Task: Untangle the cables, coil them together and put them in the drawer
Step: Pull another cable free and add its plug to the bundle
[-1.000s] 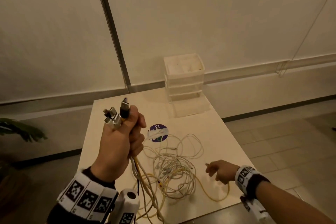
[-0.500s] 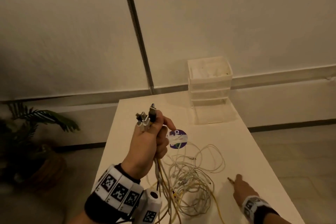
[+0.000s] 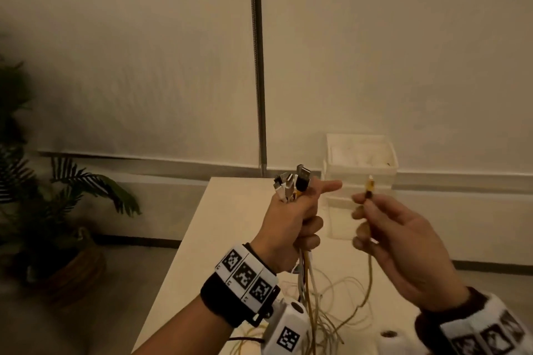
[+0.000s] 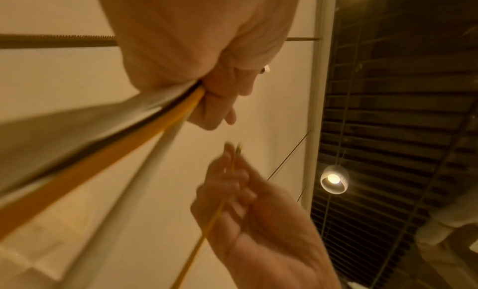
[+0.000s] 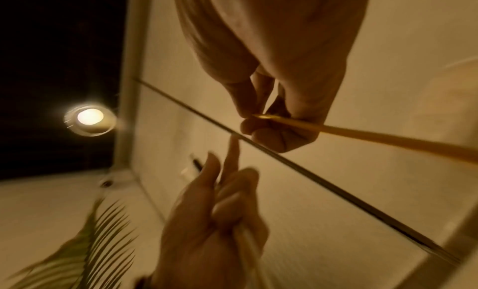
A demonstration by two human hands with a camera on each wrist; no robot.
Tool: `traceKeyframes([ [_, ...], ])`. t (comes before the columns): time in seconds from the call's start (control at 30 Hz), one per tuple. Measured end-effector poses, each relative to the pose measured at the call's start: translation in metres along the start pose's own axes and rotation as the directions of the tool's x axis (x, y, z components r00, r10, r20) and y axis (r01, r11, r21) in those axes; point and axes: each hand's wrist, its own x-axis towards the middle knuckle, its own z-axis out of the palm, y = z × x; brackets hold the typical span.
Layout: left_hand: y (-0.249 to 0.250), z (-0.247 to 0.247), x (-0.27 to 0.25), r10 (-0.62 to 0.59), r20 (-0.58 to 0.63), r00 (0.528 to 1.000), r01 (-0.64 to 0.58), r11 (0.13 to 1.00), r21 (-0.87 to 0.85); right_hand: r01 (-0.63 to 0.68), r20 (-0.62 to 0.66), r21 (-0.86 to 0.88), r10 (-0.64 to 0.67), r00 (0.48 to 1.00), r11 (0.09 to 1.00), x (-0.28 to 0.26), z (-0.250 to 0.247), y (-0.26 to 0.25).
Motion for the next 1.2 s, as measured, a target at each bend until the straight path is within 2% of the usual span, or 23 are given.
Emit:
traceKeyframes([
  [0.1, 0.001, 0.003, 0.001, 0.034, 0.056, 0.998, -0.035, 0.999, 0.01, 0.155, -0.015, -0.168, -0.159, 0.987, 0.974, -0.006, 0.04, -0.001],
  [0.2, -0.001, -0.002, 0.001, 0.093, 0.071, 0.993, -0.101, 0.988, 0.117, 0.234, -0.019, -0.234, -0.245, 0.969, 0.944, -0.008, 0.058, 0.0],
  [0.3, -0.003, -0.004, -0.001, 0.089, 0.053, 0.995, -0.096, 0.985, 0.144, 0.257, -0.014, -0.279, -0.272, 0.962, 0.925, -0.008, 0.061, 0.005],
  [0.4, -0.003, -0.002, -0.001, 0.046, 0.011, 0.999, -0.047, 0.985, 0.164, 0.29, -0.007, -0.395, -0.319, 0.948, 0.871, -0.006, 0.061, 0.014],
  [0.63, -0.011, -0.003, 0.003, 0.008, -0.034, 0.999, 0.001, 0.967, 0.254, 0.272, -0.102, -0.465, -0.357, 0.929, 0.842, 0.002, 0.058, 0.031],
  [0.7, -0.01, -0.005, 0.004, 0.038, -0.045, 0.998, -0.026, 0.967, 0.253, 0.229, -0.112, -0.517, -0.331, 0.937, 0.825, 0.004, 0.056, 0.032],
  [0.83, 0.005, -0.021, 0.011, 0.128, -0.137, 0.982, -0.096, 0.971, 0.219, 0.135, 0.021, -0.557, -0.149, 0.989, 0.819, -0.005, 0.044, 0.04],
  [0.93, 0.022, -0.037, 0.012, 0.145, -0.105, 0.984, -0.145, 0.989, 0.008, 0.191, 0.169, -0.694, -0.101, 0.981, 0.694, -0.012, 0.018, 0.053],
  [1.0, 0.036, -0.044, 0.01, 0.147, -0.082, 0.986, -0.156, 0.981, -0.12, 0.188, 0.254, -0.714, -0.001, 0.967, 0.675, -0.015, -0.001, 0.06],
  [1.1, 0.051, -0.057, 0.008, 0.191, -0.104, 0.976, -0.197, 0.979, -0.051, 0.188, 0.327, -0.756, 0.113, 0.938, 0.627, -0.016, -0.023, 0.062],
  [1.13, 0.055, -0.062, 0.007, 0.192, -0.085, 0.978, -0.194, 0.981, -0.014, 0.185, 0.329, -0.773, 0.134, 0.935, 0.607, -0.015, -0.028, 0.061],
  [1.2, 0.057, -0.066, 0.003, 0.144, 0.033, 0.989, -0.147, 0.984, 0.102, 0.179, 0.319, -0.795, 0.149, 0.936, 0.579, -0.011, -0.036, 0.054],
])
